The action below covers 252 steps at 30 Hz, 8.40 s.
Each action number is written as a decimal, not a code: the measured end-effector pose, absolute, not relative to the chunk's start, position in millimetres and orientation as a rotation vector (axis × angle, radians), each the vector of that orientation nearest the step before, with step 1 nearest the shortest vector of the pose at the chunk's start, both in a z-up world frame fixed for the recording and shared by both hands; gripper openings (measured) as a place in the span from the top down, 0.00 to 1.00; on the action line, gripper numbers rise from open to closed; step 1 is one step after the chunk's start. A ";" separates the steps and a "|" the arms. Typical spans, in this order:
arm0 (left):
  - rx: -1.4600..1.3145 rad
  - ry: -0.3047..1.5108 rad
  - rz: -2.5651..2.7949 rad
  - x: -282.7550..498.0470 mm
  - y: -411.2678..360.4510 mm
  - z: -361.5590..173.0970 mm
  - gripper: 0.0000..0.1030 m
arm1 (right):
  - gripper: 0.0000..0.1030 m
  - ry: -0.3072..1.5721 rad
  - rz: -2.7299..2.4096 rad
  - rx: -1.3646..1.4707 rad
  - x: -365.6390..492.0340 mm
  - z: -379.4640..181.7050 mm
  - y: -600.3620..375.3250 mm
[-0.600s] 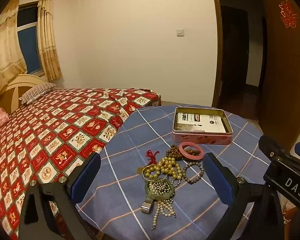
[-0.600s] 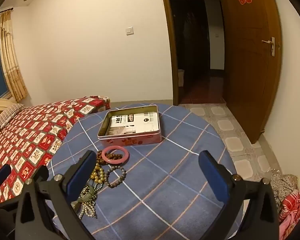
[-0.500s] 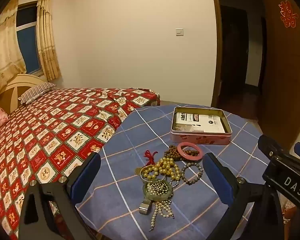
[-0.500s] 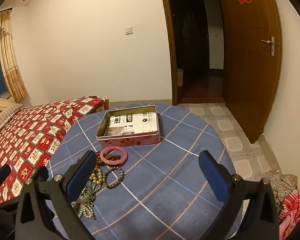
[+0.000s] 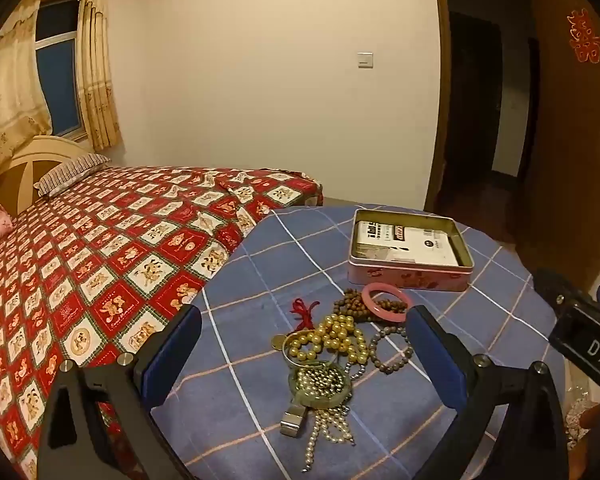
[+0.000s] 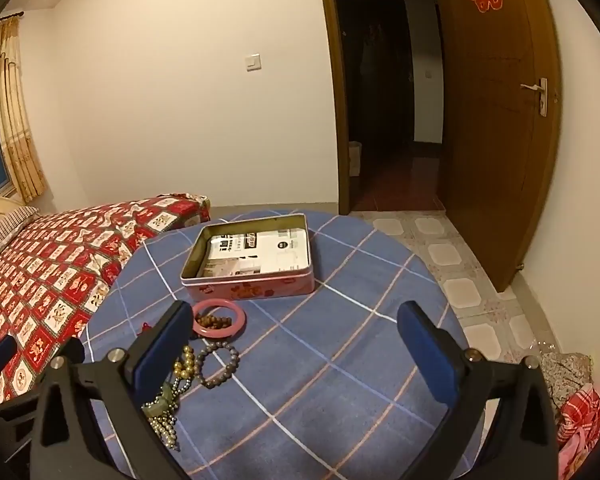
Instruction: Organize jewelry
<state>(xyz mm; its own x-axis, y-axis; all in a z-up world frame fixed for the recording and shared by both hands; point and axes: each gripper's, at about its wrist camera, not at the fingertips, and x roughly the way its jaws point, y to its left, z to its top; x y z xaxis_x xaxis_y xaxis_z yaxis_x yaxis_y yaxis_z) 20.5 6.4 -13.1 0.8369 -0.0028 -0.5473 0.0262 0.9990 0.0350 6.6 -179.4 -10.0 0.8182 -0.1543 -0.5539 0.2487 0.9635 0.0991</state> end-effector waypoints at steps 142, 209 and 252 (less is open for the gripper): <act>-0.093 0.907 -0.223 136.9 64.9 -109.6 0.94 | 0.88 0.923 0.085 0.201 157.3 -140.5 -163.9; -0.104 0.774 -0.379 85.4 31.5 -48.1 0.93 | 0.68 0.738 0.364 0.056 67.6 -100.2 -120.2; -0.098 0.731 -0.380 260.9 -46.6 -44.1 0.93 | 0.87 0.624 0.032 0.284 204.9 -36.3 -236.0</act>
<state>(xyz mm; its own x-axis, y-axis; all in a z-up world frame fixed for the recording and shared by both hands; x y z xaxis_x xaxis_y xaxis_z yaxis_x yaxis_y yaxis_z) 260.9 -46.6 -44.1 0.6798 -0.3719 -0.6322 0.3040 0.9273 -0.2185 204.9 -236.0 -36.3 0.8121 0.1152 -0.5721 0.0554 0.9607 0.2721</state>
